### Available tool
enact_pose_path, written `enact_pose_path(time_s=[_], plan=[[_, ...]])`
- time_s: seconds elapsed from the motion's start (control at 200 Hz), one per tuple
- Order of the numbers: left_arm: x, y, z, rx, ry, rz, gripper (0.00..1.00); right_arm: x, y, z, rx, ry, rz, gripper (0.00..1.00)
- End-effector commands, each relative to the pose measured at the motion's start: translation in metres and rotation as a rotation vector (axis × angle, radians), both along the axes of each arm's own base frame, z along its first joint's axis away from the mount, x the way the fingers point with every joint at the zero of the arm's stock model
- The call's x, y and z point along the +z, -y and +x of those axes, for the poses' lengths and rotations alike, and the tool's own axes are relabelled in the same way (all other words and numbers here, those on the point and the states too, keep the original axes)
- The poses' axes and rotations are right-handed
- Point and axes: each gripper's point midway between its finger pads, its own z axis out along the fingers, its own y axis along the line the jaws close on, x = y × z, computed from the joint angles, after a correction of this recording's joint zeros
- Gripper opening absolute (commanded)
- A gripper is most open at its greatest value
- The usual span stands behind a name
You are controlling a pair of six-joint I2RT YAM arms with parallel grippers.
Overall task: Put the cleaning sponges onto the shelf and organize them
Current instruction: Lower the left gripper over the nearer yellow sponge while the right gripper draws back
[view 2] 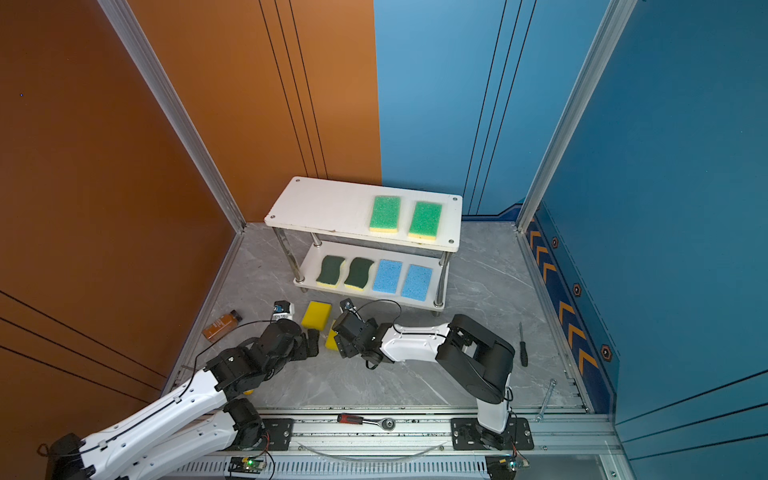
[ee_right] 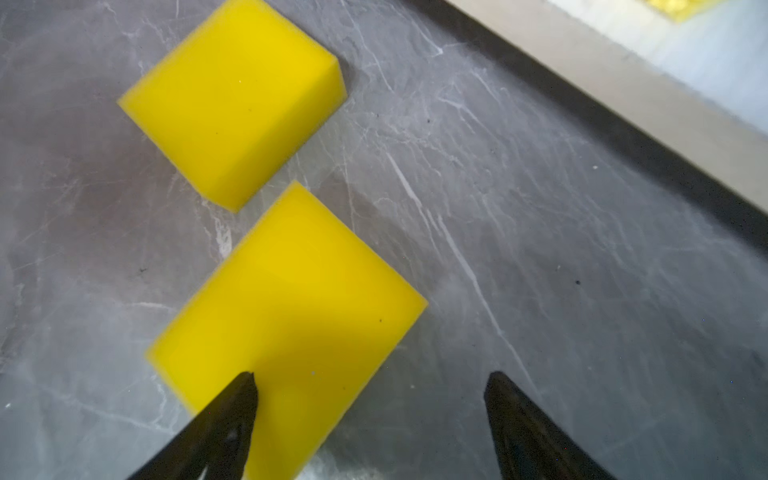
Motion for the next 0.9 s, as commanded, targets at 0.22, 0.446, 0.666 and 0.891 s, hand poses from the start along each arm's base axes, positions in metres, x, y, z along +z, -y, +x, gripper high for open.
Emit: enact_pose_path(time_s=[0.22,0.446,0.666,0.891], plan=[[-0.013,0.039,0.001,-0.138,0.041,-0.024,0.98,0.048,0.024,0.001,0.036,-0.051,0.123,0.86],[-0.023,0.058,0.006,-0.172,0.044,0.026,0.98,0.056,0.062,0.009,-0.050,-0.037,0.155,0.86],[-0.037,0.074,0.016,-0.174,0.022,0.047,0.98,0.055,0.085,0.014,-0.116,-0.041,0.218,0.86],[-0.050,0.090,0.023,-0.199,-0.005,0.066,0.98,0.049,0.094,0.014,-0.139,-0.056,0.232,0.86]])
